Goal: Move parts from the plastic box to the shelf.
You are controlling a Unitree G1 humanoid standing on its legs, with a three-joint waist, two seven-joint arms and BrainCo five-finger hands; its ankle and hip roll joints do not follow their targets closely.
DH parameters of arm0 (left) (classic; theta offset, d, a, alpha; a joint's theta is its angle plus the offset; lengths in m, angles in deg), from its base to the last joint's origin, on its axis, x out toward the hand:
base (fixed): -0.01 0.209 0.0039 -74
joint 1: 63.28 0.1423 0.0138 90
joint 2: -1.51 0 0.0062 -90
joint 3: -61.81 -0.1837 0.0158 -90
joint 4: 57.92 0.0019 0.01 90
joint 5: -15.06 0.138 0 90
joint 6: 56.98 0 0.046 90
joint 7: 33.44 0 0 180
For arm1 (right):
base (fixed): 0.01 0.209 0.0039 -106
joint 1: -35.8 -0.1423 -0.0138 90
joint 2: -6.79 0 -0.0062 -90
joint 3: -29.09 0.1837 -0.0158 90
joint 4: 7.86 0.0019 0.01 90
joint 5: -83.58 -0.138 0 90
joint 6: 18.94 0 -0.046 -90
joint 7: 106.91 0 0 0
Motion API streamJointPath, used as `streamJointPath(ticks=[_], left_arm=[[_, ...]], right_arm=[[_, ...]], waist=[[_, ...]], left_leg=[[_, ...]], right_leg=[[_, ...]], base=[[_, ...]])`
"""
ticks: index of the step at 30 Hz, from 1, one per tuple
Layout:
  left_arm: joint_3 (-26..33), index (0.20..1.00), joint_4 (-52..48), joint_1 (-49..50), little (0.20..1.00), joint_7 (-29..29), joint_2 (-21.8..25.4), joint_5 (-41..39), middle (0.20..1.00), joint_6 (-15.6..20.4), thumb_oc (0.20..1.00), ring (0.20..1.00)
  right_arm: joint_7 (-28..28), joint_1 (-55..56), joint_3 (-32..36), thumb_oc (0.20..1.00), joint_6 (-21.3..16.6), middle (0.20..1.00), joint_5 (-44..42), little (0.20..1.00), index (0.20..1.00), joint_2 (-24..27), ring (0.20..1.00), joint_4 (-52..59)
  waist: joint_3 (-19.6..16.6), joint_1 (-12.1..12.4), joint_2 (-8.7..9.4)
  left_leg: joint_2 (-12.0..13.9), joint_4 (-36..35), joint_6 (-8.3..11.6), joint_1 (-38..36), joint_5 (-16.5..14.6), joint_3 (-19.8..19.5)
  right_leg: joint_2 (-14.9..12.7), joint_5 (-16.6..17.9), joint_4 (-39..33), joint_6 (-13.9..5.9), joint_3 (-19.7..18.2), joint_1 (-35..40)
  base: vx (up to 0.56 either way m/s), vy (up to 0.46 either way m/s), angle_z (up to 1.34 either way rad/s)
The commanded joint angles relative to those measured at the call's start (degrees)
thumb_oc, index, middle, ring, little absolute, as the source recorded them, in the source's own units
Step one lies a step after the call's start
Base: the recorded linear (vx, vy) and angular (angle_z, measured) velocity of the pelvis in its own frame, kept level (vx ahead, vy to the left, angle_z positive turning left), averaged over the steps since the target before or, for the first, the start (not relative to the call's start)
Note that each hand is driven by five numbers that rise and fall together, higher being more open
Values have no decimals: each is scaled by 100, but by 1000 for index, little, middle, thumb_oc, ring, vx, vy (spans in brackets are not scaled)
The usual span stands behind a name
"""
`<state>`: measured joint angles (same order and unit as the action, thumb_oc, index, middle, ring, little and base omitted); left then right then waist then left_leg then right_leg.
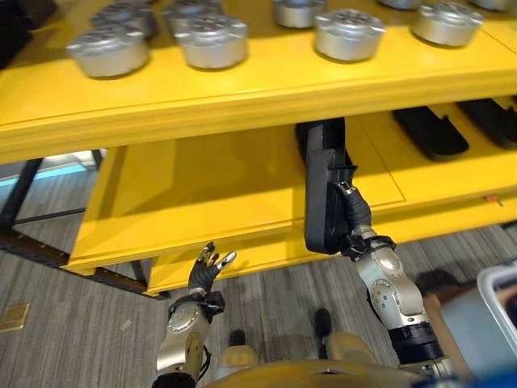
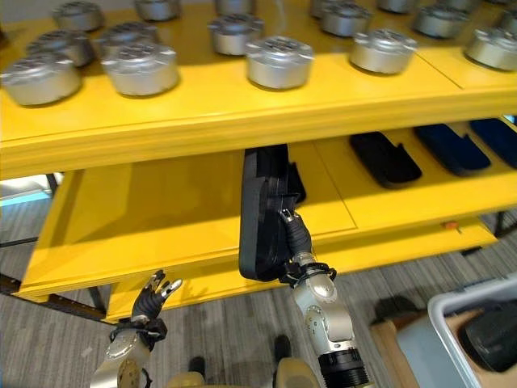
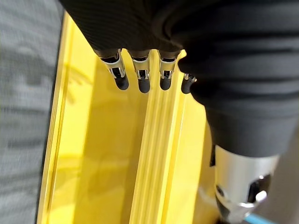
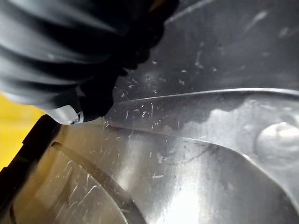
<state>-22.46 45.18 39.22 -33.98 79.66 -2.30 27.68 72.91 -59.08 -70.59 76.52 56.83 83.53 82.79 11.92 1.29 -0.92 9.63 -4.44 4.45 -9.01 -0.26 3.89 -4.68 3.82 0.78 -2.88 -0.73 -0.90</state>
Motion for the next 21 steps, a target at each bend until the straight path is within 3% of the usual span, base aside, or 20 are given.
streamJointPath(ticks=[1,11,16,21], left_arm=[[11,1000,-306,-76,1000,-11,47,26,1000,326,1000,1000],[-66,1000,-204,-63,1000,41,12,-4,1000,308,1000,1000],[-155,1000,-288,-161,1000,3,126,-26,1000,313,1000,1000],[-330,1000,-476,-348,1000,-46,206,-84,1000,329,1000,1000]], right_arm=[[170,-536,-44,200,-329,200,-148,200,200,-185,200,280],[43,-1404,-558,200,-243,200,-74,200,200,-276,200,-597],[-198,-2154,-614,200,-275,200,2,200,200,-367,200,-1105],[-585,-2914,-469,200,-282,200,70,200,200,-328,200,-1346]], waist=[[2,-74,-84],[212,297,21],[603,543,76],[1158,640,-10]], left_leg=[[108,-56,-217,-88,443,127],[-49,-56,-140,-76,519,160],[-36,-26,-100,31,597,153],[-35,124,-49,206,631,101]], right_leg=[[-116,188,-159,199,73,552],[-262,150,-159,101,266,664],[-242,121,-50,62,318,607],[-234,112,180,48,332,468]], base=[[24,97,4],[39,96,1],[-25,6,5],[-54,14,11]])
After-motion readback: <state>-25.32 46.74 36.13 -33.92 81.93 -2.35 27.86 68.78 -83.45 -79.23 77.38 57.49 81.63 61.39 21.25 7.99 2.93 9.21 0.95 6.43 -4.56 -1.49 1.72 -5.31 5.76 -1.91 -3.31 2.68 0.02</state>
